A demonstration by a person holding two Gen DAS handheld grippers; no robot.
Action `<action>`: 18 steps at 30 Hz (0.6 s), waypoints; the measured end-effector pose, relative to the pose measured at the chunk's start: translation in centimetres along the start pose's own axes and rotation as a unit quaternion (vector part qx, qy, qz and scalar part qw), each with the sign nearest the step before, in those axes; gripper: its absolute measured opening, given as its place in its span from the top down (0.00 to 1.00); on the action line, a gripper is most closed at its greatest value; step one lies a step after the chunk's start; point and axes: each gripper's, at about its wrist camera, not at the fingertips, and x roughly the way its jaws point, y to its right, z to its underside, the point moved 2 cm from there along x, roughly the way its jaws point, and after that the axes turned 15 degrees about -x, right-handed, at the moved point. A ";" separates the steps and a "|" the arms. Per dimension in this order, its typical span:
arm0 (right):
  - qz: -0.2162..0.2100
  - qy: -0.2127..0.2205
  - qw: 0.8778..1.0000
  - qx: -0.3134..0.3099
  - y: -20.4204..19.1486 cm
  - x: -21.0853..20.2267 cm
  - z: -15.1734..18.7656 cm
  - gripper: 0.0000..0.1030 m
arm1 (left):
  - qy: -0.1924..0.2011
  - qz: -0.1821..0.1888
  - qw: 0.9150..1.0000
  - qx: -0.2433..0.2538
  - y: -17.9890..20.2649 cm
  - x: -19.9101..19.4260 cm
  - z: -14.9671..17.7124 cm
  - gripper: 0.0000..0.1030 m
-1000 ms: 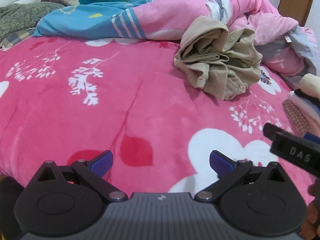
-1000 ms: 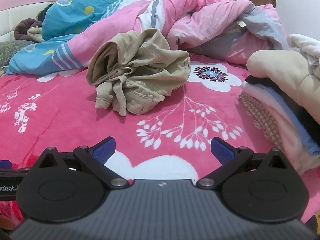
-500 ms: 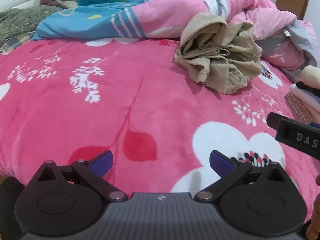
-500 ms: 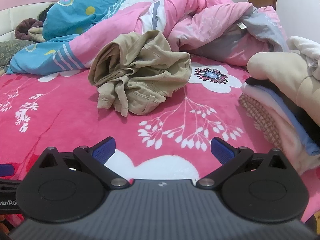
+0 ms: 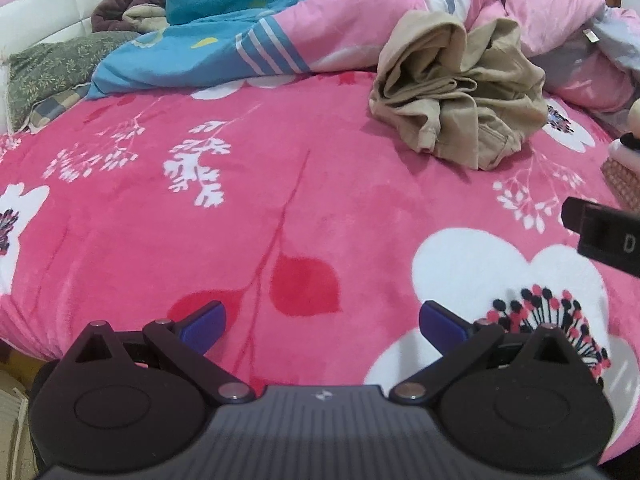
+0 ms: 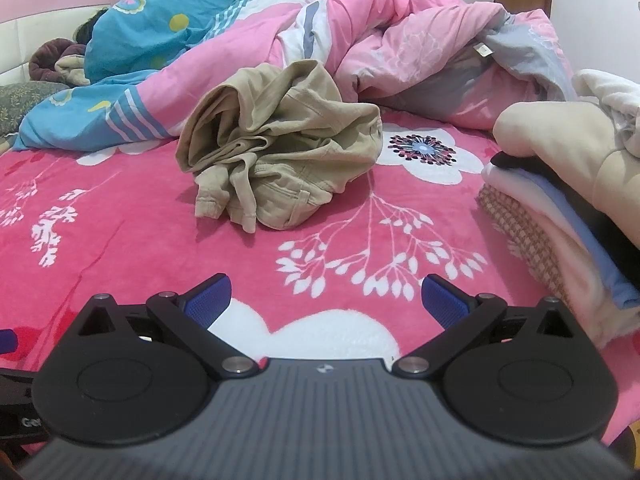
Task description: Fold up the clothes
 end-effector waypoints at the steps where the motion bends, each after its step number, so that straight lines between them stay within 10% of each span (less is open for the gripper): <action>1: 0.000 0.000 1.000 0.000 0.0 0.0 0.0 0.01 | -0.001 0.005 1.000 -0.005 -0.1 0.0 0.0 0.00; 18: -0.001 0.005 1.000 0.001 -0.4 -0.3 0.0 0.01 | -0.015 0.021 0.999 -0.044 -1.2 -0.1 0.1 0.00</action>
